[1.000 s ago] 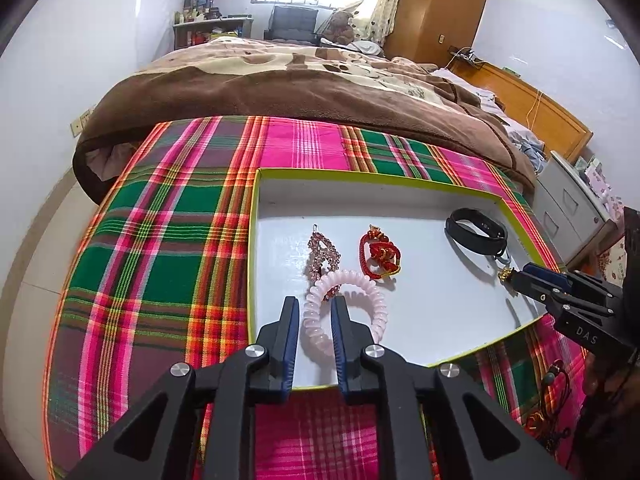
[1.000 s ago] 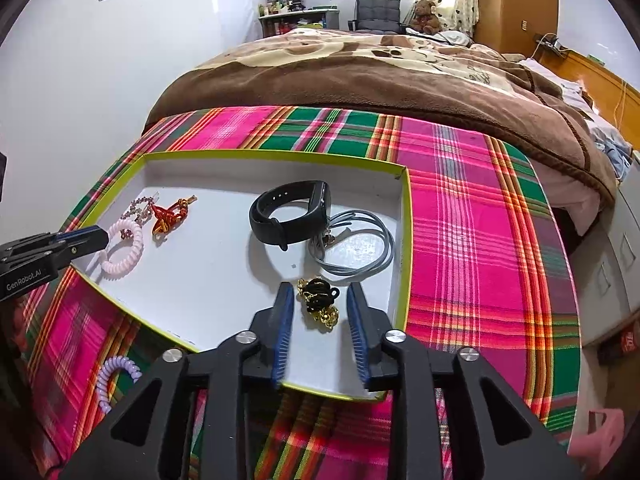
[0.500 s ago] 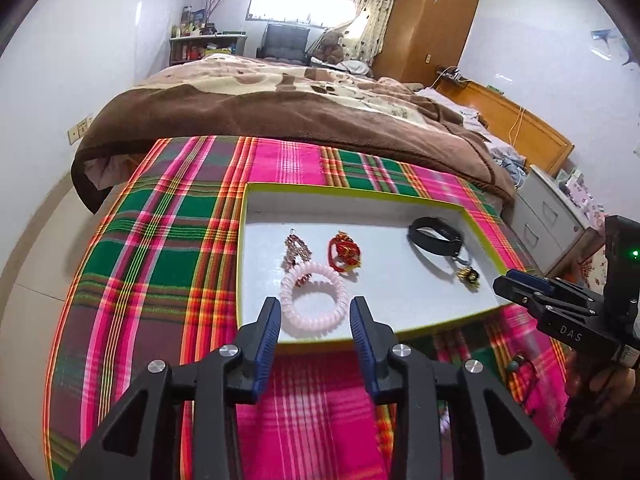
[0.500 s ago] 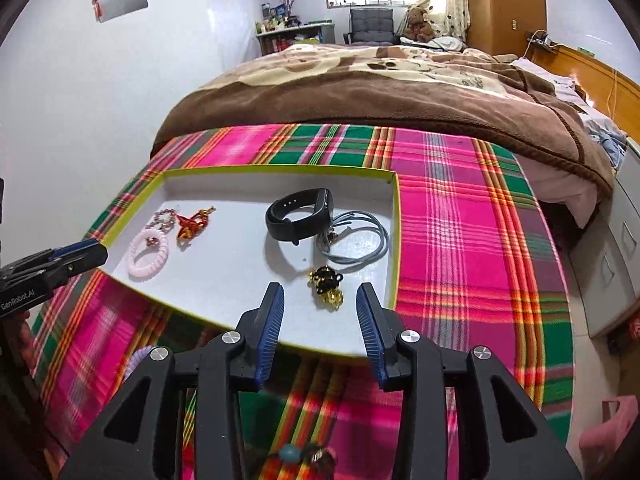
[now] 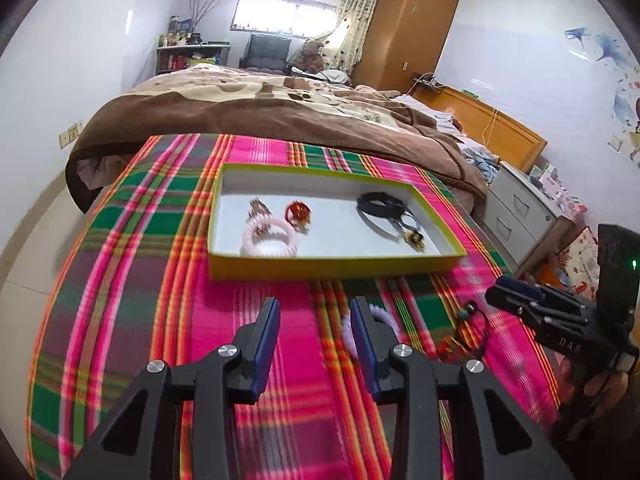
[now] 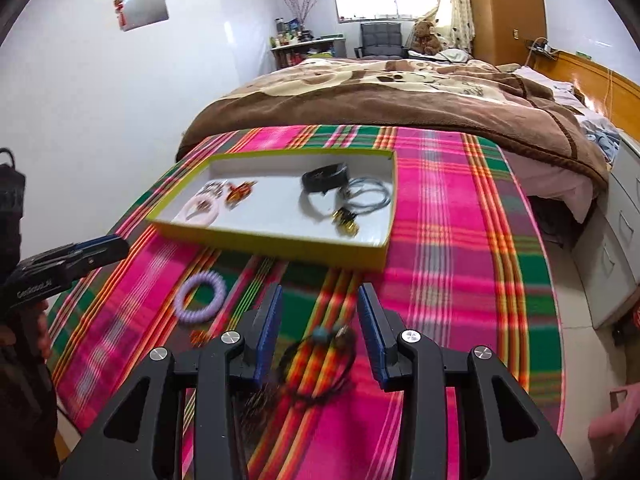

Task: Organize jewelry
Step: 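Withdraw both open tools back to the jewelry on the bedspread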

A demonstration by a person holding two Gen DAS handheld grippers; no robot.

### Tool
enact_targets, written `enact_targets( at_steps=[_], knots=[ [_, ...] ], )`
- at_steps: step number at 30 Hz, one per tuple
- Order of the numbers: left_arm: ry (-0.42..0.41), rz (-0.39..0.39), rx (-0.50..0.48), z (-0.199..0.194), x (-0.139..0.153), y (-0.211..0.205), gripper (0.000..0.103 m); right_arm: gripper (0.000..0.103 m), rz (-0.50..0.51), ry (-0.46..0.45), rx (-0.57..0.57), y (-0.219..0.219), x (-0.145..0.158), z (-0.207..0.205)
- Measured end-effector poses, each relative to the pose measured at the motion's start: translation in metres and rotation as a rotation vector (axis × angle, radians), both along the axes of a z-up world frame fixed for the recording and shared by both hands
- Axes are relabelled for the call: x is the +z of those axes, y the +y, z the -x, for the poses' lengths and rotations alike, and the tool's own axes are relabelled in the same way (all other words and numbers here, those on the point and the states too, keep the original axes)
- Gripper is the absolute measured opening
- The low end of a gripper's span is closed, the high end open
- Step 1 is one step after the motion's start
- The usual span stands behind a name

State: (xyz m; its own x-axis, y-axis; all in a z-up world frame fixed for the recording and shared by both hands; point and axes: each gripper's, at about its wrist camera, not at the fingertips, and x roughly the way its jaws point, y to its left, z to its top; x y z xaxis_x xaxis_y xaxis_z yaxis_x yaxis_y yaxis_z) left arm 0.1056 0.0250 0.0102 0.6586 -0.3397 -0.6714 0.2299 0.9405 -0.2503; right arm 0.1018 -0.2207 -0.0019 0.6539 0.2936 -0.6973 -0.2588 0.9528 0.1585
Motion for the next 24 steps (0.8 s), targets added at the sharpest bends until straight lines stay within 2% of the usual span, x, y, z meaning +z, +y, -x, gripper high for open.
enact_targets(
  at_steps=[4,8,11,24],
  knots=[
    [0.001,-0.001,-0.019,0.019,-0.005,-0.004,0.036,0.039,0.008,-0.005,0.025,0.005,-0.004,0.024],
    [0.015,0.008,-0.02,0.032,-0.011,-0.004,0.036,0.039,-0.03,-0.003,0.046,0.008,-0.008,0.042],
    [0.021,0.024,-0.025,0.041,-0.015,-0.003,0.036,0.04,-0.013,-0.002,0.043,0.013,-0.013,0.05],
    [0.024,0.044,-0.012,0.057,-0.018,0.009,0.036,0.04,0.049,0.02,0.075,0.041,-0.036,0.06]
  ],
)
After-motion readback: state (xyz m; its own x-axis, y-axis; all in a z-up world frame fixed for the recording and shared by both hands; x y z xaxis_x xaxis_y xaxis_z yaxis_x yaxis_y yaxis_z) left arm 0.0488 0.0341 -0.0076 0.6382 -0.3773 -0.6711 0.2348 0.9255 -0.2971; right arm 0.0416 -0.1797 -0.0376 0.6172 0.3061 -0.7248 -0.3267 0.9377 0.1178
